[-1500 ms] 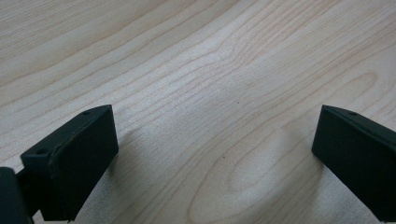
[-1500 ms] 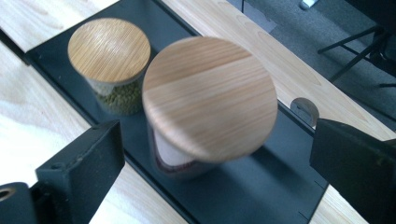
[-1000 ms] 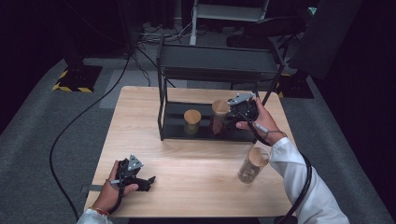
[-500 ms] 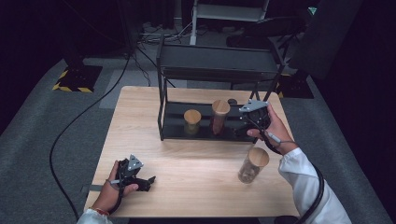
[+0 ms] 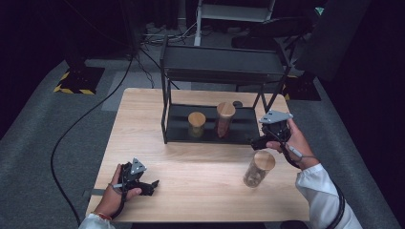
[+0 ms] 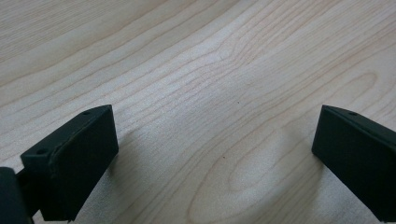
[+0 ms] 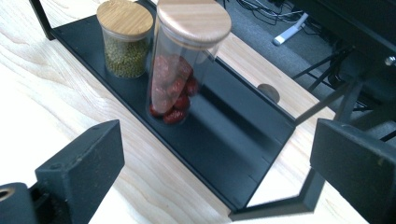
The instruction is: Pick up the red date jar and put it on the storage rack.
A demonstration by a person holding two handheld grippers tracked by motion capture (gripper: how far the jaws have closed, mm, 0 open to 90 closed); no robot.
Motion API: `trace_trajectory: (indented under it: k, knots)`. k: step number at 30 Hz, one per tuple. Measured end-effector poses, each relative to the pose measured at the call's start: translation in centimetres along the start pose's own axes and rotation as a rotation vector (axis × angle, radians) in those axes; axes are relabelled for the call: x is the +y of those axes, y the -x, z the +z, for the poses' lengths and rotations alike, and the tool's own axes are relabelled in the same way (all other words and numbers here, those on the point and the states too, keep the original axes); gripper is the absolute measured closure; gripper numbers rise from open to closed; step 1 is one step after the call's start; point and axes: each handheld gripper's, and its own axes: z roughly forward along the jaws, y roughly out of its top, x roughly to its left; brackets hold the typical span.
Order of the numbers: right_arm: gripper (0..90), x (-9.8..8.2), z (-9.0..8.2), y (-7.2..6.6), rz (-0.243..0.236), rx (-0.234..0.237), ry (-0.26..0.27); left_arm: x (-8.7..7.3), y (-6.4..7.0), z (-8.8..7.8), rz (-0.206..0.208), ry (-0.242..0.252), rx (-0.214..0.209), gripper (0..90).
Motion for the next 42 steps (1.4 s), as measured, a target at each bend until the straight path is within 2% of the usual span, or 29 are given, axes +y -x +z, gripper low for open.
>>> trace_trajectory:
  k: [5, 10, 18, 23, 36, 42]
  knots:
    - [2.8, -1.5, -0.7, 0.0, 0.017, -0.012, 0.001, 0.0, 0.0, 0.0, 0.000, 0.000, 0.000, 0.0]
    - [2.8, -3.4, -1.6, 0.2, 0.061, -0.020, 0.014, 0.0, 0.0, 0.0, 0.000, 0.000, 0.000, 0.0]
    - [2.8, -5.2, -2.5, 0.1, 0.090, -0.043, 0.018, 0.0, 0.0, 0.0, 0.000, 0.000, 0.000, 0.0]
    - [2.6, -6.6, -3.4, 0.1, 0.116, -0.051, 0.047, 0.0, 0.0, 0.0, 0.000, 0.000, 0.000, 0.0]
    - [2.3, -10.7, -6.1, -0.2, 0.188, -0.047, 0.103, 0.0, 0.0, 0.0, -0.001, 0.000, 0.000, 0.0]
    - [2.2, -12.0, -7.0, -0.2, 0.201, -0.042, 0.108, 0.0, 0.0, 0.0, 0.000, 0.001, 0.000, 0.0]
